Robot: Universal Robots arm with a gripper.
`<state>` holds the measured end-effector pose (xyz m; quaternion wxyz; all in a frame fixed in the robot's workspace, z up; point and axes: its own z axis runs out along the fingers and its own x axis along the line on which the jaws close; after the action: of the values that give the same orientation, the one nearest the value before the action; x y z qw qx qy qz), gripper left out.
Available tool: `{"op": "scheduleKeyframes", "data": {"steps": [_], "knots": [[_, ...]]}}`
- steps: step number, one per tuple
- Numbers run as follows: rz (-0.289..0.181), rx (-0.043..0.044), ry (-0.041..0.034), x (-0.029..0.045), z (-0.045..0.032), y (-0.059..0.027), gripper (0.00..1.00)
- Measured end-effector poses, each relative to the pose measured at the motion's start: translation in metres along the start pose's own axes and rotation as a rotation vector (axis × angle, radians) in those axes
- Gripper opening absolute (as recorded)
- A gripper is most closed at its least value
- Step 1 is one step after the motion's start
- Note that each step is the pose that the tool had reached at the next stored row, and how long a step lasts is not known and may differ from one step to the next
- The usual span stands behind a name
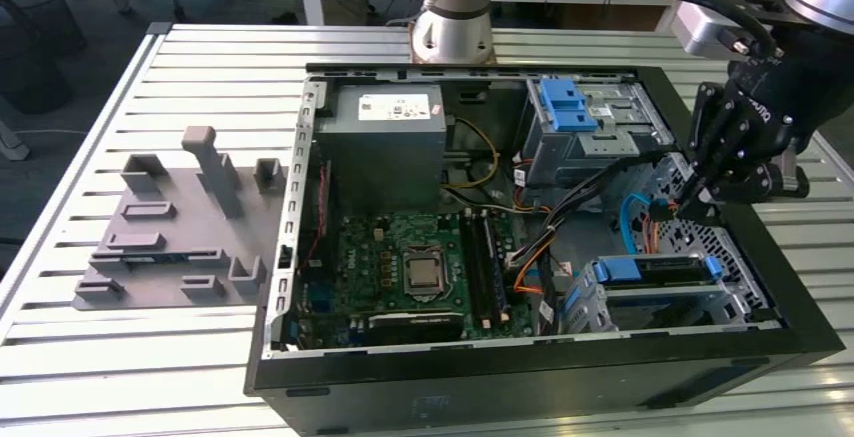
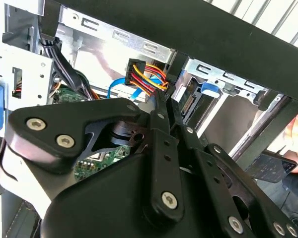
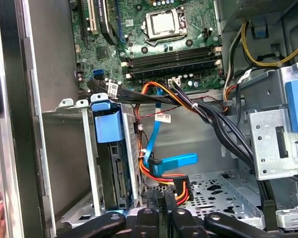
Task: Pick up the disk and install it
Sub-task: 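Insert the first disk wire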
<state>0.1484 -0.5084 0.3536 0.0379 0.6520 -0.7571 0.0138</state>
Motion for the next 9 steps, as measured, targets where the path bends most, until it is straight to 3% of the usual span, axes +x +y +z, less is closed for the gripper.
{"op": "scheduleKeyframes", "data": {"steps": [9], "knots": [[-0.053, 0.0119, 0.0003, 0.0054, 0.0011, 0.0039, 0.16]]}}
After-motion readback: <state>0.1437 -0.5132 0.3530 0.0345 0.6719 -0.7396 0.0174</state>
